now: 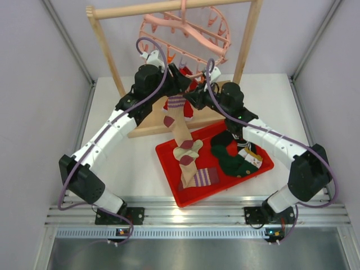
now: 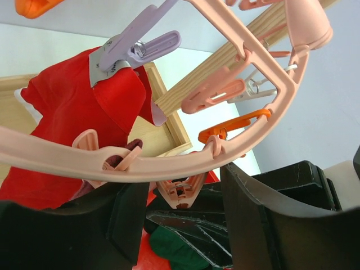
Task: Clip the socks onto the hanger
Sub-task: Open the clamp at the hanger, then pick up the sock from the bin.
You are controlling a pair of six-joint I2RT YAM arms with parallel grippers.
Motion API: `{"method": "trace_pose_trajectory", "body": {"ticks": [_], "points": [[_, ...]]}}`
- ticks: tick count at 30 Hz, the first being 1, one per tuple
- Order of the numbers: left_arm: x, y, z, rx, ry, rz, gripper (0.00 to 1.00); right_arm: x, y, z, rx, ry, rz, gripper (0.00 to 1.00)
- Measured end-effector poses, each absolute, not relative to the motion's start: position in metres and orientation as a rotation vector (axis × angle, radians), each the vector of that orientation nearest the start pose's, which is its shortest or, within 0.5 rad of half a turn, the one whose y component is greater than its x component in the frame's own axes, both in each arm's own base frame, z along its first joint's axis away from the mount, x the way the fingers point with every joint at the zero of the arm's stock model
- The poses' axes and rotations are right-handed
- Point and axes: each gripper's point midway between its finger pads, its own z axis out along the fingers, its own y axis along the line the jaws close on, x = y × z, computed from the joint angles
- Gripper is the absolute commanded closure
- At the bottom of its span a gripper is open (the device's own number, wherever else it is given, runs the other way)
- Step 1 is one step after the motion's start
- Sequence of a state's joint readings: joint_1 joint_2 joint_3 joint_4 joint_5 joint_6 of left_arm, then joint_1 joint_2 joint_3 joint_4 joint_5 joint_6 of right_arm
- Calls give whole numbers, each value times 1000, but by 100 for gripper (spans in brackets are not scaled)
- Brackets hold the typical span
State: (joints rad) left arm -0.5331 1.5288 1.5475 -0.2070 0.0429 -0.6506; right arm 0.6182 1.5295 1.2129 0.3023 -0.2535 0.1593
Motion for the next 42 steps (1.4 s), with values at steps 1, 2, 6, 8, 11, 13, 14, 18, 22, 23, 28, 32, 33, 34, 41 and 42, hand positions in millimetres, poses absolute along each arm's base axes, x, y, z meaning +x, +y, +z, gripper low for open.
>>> {"method": "trace_pose_trajectory", "body": {"ticks": [1, 2, 6, 8, 11, 13, 14, 18, 22, 23, 28, 32, 33, 34, 41, 42], "points": [[406, -278, 362, -80, 1850, -887, 43, 381, 332, 313, -568, 1543, 795, 100], [406, -279, 362, -81, 1851, -889, 44, 381, 331, 312, -566, 1546, 788, 100], [408, -281, 359, -88, 1862, -885, 51, 383, 330, 313, -569, 1547, 762, 100], [408, -281, 357, -89, 1873, -878, 52, 382, 332, 314, -575, 1547, 754, 100], [408, -280, 355, -90, 1882, -868, 59, 382, 332, 313, -579, 1547, 745, 100], [409, -279, 355, -96, 1881, -863, 69, 382, 332, 313, -581, 1551, 739, 100], [409, -279, 355, -95, 1880, -859, 73, 382, 332, 313, -581, 1553, 738, 100], [410, -278, 356, -95, 1876, -851, 93, 382, 332, 312, -587, 1552, 733, 77], [411, -279, 358, -95, 1866, -853, 100, 376, 330, 308, -611, 1574, 734, 46], [411, -279, 358, -95, 1865, -851, 100, 373, 329, 305, -618, 1583, 737, 36], [411, -278, 359, -82, 1859, -842, 100, 358, 315, 291, -654, 1655, 770, 26], [411, -279, 359, -64, 1854, -847, 100, 349, 292, 283, -686, 1716, 824, 26], [411, -280, 358, -58, 1853, -852, 100, 346, 287, 279, -700, 1734, 835, 26], [411, -280, 358, -52, 1852, -856, 100, 342, 282, 276, -718, 1750, 841, 31], [412, -283, 357, -38, 1838, -875, 100, 272, 297, 218, -1043, 1879, 893, 52], [411, -283, 357, -36, 1837, -879, 100, 259, 301, 206, -1104, 1893, 889, 53]]}}
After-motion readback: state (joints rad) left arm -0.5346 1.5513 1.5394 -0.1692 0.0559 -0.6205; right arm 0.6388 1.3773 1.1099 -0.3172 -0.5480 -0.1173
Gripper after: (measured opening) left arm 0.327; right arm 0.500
